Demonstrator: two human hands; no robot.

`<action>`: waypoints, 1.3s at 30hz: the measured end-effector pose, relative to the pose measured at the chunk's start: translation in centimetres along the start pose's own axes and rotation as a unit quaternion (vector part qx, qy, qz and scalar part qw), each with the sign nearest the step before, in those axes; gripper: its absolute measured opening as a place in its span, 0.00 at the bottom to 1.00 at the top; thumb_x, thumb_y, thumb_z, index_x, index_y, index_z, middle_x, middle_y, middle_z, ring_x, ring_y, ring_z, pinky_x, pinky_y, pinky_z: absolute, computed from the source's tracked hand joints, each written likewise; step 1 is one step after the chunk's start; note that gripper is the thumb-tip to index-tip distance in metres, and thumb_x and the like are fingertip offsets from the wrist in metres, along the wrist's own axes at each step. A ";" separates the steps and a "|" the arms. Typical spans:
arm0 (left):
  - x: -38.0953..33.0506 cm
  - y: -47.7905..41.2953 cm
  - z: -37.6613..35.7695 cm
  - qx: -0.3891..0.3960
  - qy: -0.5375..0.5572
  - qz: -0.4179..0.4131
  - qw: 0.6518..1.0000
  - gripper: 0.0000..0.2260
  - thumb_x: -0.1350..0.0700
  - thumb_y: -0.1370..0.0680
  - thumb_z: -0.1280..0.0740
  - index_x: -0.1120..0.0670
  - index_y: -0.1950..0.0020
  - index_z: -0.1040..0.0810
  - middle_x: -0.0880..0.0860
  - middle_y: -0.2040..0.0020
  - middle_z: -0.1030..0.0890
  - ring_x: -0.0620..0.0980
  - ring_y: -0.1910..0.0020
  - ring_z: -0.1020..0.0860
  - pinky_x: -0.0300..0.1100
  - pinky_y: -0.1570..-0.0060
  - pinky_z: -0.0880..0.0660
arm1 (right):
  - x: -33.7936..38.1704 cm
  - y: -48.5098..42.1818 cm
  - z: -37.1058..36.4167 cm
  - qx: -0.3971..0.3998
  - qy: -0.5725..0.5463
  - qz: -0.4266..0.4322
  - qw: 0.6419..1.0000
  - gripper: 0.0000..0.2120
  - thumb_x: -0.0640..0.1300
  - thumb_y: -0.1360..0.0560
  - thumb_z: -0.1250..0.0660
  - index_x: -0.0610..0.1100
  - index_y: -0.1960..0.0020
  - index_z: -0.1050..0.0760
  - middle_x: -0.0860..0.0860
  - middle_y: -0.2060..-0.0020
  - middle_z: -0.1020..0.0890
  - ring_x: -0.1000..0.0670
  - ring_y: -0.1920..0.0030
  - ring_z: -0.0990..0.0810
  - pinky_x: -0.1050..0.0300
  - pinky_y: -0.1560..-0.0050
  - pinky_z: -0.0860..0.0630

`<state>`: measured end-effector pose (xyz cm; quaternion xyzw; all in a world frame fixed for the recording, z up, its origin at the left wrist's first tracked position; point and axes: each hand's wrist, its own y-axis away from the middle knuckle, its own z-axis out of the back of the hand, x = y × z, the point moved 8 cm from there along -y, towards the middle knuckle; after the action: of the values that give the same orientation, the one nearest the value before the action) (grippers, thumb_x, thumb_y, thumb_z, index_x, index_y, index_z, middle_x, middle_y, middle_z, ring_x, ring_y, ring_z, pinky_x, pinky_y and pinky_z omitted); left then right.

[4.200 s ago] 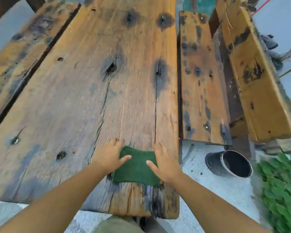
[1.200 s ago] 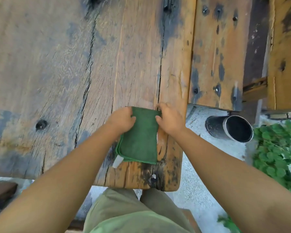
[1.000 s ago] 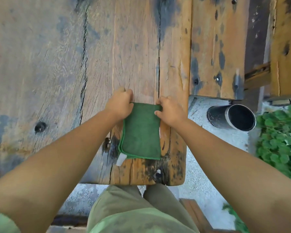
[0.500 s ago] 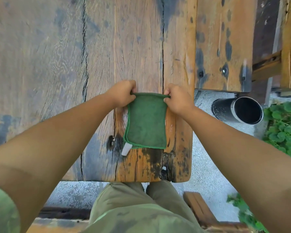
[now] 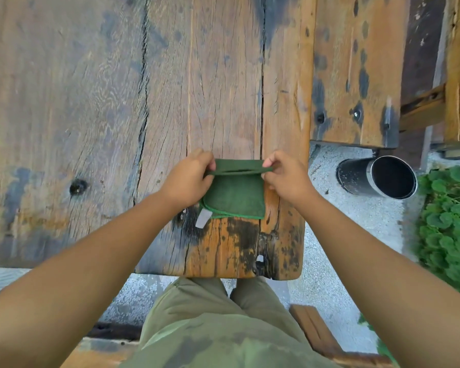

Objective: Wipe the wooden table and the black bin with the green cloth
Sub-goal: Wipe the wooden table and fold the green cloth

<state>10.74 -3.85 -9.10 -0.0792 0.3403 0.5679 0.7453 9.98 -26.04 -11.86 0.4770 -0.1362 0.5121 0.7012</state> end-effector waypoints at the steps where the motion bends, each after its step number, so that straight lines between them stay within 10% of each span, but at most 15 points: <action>1: 0.0 0.9 -0.5 0.007 -0.008 -0.004 1.000 0.06 0.64 0.25 0.32 0.56 0.51 0.26 0.52 0.52 0.27 0.53 0.58 0.26 0.48 0.58 0.25 | -0.5 0.9 -0.4 0.003 0.014 0.005 1.000 0.17 0.37 0.29 0.29 0.60 0.59 0.27 0.47 0.54 0.20 0.44 0.56 0.19 0.39 0.52 0.19; 20: 1.4 10.1 -6.8 0.044 -0.122 -0.049 0.990 0.15 0.67 0.25 0.31 0.59 0.40 0.24 0.56 0.47 0.26 0.58 0.63 0.24 0.50 0.75 0.25 | -4.5 7.9 -5.0 0.045 0.124 0.045 0.990 0.12 0.36 0.25 0.30 0.52 0.52 0.28 0.53 0.66 0.26 0.52 0.66 0.26 0.49 0.61 0.26; 29: 0.5 6.9 -4.6 0.044 -0.078 -0.043 0.995 0.06 0.57 0.20 0.36 0.58 0.52 0.21 0.54 0.56 0.21 0.55 0.59 0.21 0.48 0.63 0.23 | -4.3 7.7 -4.6 0.003 0.102 0.002 0.995 0.08 0.37 0.25 0.36 0.49 0.53 0.27 0.50 0.59 0.23 0.49 0.60 0.23 0.49 0.58 0.24; 33: 0.2 3.9 -3.1 0.010 -0.067 -0.024 0.997 0.05 0.58 0.21 0.34 0.58 0.47 0.22 0.54 0.51 0.22 0.53 0.54 0.23 0.48 0.56 0.23 | -3.8 6.2 -3.5 -0.061 0.095 -0.021 0.993 0.05 0.44 0.22 0.32 0.47 0.47 0.27 0.51 0.52 0.22 0.52 0.54 0.22 0.64 0.60 0.30; 39: 1.0 0.2 -3.5 0.054 -0.048 0.023 0.997 0.15 0.55 0.24 0.29 0.56 0.38 0.24 0.55 0.43 0.26 0.56 0.41 0.28 0.49 0.43 0.28 | -2.0 2.9 -3.6 -0.053 0.113 -0.015 0.992 0.17 0.50 0.25 0.28 0.48 0.39 0.27 0.49 0.50 0.23 0.49 0.53 0.23 0.53 0.55 0.26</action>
<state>9.19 -4.71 -12.30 -0.0035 0.3357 0.5686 0.7510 5.57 -24.26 -13.44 0.3798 -0.0759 0.5440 0.7443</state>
